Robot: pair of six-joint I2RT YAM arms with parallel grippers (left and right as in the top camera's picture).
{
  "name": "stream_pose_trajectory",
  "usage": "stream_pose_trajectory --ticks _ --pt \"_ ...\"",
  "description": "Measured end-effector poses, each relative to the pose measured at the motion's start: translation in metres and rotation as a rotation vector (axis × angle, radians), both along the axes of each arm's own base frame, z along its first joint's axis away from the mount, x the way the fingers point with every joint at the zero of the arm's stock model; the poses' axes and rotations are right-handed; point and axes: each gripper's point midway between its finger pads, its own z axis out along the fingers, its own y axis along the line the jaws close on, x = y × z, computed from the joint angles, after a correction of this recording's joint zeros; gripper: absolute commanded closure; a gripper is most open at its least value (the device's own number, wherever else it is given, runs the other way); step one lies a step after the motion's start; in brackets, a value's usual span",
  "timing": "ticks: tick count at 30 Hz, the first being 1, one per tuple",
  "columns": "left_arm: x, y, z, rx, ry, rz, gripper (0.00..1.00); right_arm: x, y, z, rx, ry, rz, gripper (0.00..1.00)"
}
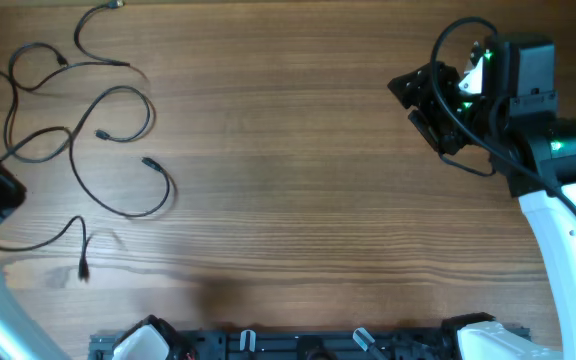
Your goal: Untangle cables
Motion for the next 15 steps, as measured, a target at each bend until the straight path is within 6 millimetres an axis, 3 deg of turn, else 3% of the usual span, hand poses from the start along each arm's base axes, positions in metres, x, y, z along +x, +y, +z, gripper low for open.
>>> stream_pose_trajectory --ticks 3,9,15 --pt "0.001 0.028 -0.023 -0.056 0.065 0.085 0.96 0.0 0.0 0.0 0.0 0.0 0.0 0.34" --pt "-0.031 0.093 -0.087 -0.229 0.255 0.32 0.96 0.001 -0.002 0.0 -0.008 -0.001 -0.008 0.34" --pt "-0.051 0.157 -0.128 -0.185 0.376 0.475 0.96 0.001 -0.003 -0.001 -0.012 -0.002 -0.013 0.35"
